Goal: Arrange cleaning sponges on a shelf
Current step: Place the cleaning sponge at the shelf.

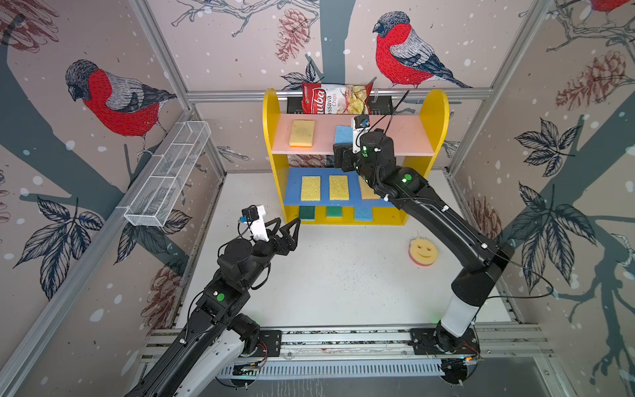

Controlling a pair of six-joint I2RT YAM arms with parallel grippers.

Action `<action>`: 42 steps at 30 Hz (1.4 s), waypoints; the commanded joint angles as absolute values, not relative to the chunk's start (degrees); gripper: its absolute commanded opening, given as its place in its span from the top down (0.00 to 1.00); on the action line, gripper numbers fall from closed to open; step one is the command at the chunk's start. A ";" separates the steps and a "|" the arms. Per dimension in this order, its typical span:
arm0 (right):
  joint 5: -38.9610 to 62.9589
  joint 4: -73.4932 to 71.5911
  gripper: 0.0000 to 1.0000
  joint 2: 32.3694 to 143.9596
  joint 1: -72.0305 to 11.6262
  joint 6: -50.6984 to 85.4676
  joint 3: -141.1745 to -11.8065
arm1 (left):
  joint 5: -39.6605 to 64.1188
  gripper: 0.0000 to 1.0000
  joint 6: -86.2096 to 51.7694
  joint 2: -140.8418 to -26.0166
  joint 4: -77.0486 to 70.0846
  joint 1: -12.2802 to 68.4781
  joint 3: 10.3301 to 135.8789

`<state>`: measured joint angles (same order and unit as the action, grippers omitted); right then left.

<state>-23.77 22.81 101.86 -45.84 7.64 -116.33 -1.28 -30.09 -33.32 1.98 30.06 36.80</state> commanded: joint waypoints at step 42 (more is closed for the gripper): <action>15.61 17.80 1.00 90.79 -36.28 25.97 -104.32 | -1.19 0.19 -30.95 -31.12 1.02 29.95 36.04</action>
<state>14.04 18.52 90.21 -36.75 24.40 -103.70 -1.32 -30.24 -31.38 2.00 30.06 36.18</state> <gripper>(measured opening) 0.069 0.809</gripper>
